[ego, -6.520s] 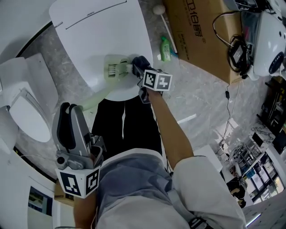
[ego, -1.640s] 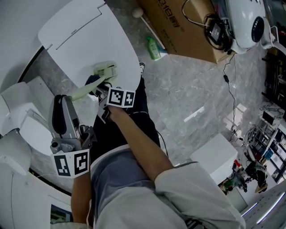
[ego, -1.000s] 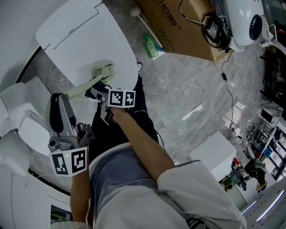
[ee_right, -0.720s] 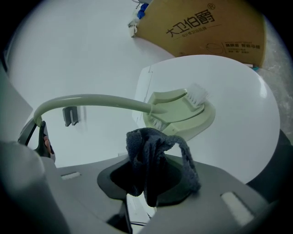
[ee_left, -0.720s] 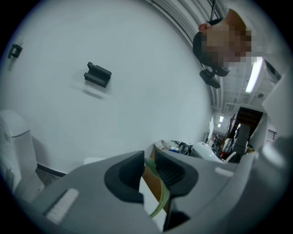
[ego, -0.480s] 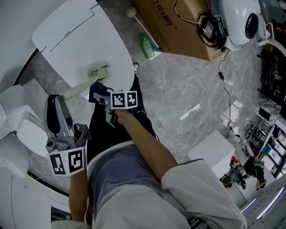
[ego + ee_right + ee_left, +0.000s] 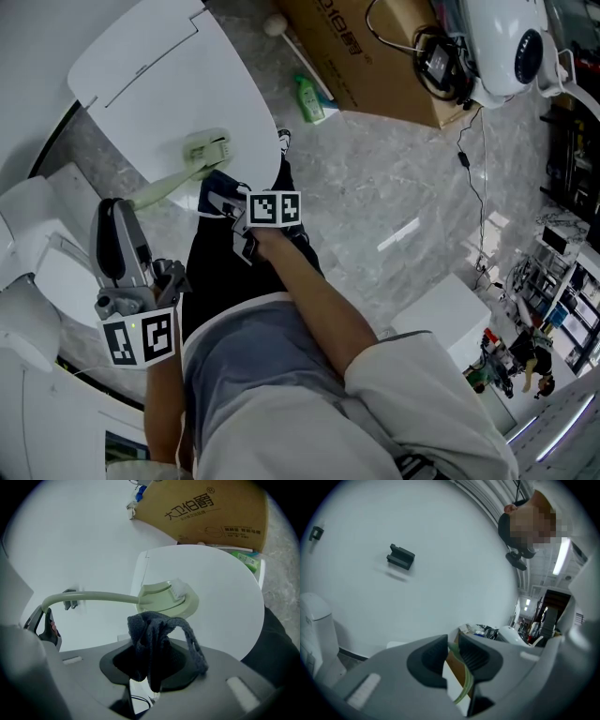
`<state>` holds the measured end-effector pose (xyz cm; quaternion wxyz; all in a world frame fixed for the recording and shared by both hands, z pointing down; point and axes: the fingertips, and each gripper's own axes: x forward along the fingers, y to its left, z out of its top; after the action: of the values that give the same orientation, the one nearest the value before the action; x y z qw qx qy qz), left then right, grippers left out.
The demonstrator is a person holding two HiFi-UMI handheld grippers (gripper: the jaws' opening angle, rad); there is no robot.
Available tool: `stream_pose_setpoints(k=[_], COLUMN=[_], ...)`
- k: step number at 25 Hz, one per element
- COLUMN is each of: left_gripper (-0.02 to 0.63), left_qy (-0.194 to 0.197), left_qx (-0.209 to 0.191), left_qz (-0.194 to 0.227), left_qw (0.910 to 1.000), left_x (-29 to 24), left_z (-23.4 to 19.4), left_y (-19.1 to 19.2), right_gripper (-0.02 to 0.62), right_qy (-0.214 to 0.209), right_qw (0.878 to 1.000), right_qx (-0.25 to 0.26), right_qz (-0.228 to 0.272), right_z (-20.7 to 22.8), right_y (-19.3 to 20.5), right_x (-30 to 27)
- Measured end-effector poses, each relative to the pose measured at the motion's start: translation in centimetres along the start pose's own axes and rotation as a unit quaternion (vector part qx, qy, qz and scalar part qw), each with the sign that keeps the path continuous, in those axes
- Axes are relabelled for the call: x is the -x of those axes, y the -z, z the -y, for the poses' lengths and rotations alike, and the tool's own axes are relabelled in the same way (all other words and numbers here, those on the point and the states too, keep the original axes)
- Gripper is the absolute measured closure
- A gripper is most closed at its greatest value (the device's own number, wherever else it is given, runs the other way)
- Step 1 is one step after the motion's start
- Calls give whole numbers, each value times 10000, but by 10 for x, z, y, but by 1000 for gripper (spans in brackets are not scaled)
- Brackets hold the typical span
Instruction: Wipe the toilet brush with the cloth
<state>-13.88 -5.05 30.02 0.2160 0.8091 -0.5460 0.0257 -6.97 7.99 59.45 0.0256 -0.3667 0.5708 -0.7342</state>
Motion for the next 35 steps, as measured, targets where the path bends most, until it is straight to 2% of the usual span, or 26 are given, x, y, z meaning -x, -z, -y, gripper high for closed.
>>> stream_pose_setpoints(k=[8,16,22,27,35], left_gripper=[606,606,606,606,606], left_qy=[-35,-99,-110,-127,-165], left_qx=[-16,-5,-10,-16,-26], left_qz=[-7,-12,-12,-11,-12], left_qw=[10000,10000,9999,9999,9999], left_x=[-1,-2,-1,-2,-1], left_z=[0,1,1,0,0], left_y=[-1,0,1,1,1], right_gripper=[499,499,499,499,497], right_qy=[-26,164,545,692,1049], right_qw=[9999,9995,9925,9869,9695], right_qx=[-117,205,1005,1272,1896], right_qz=[50,-146,-431,-709,-1147], right_z=[5,14,21,27,38], right_y=[-9,-19,-23,-25,-27], right_x=[10,18,18,13,7])
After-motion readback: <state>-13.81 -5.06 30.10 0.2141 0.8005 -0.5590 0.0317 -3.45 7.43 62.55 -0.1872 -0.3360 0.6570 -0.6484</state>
